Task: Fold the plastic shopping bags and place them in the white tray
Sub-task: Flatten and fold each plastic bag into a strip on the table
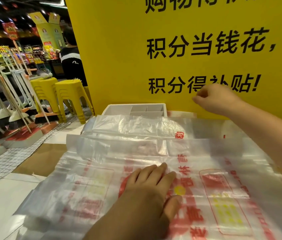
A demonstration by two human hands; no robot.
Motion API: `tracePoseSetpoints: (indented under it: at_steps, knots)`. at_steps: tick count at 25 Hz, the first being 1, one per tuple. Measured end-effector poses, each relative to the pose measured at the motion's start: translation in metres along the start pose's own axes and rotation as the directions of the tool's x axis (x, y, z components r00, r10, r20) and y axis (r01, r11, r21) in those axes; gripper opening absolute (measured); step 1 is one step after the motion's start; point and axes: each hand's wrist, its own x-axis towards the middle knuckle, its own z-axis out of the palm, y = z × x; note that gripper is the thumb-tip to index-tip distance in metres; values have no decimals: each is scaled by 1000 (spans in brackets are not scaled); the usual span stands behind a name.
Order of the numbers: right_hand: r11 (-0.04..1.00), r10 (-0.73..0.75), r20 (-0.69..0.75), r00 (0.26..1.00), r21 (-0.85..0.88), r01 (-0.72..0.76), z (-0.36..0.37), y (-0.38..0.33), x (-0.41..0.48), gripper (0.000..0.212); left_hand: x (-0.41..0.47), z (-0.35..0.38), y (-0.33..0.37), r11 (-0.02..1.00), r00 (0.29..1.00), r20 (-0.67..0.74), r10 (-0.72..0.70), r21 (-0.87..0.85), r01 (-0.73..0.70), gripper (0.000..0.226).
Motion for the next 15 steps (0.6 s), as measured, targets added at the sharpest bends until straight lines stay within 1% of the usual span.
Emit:
tracePoseSetpoints:
  at_steps: [2,3,5,6,7,8,10,11,13,15]
  knots:
    - [978,-206,-49,977,-24,205,-27,-24,-58,32,-2,-3,2,1000,1000,-3,20,3,-20,62]
    - [954,-298,-26,954,-42,297,-34,-32,-97,33,-2,-7,3,1000,1000,-15,17,-25,-17,60]
    - [900,-422,113,899,-68,431,-41,-42,-186,37,-2,-11,5,994,999,-42,-3,-108,-2,39]
    - [883,-450,185,873,-54,467,-39,-41,-226,40,-1,-12,5,992,997,-70,-19,-128,10,31]
    - [862,-481,224,848,-53,503,-31,-36,-261,44,-1,-12,5,993,995,-101,-23,-118,11,30]
    - [841,-505,225,833,-87,534,-21,-29,-288,53,-1,-11,3,995,993,-115,-17,-96,6,32]
    - [791,-528,226,819,-220,571,5,-15,-324,79,-2,-9,0,997,997,-81,-9,-75,3,34]
    - [759,-546,227,807,-275,591,17,-11,-334,83,-3,-10,0,996,998,-60,-8,-87,3,35]
    - [752,-549,201,811,-304,585,31,-10,-341,79,-13,-18,5,996,998,-69,-5,-95,-1,39]
    - [787,-530,144,836,-284,548,32,-9,-338,73,-43,-27,9,992,983,-174,49,-104,-68,45]
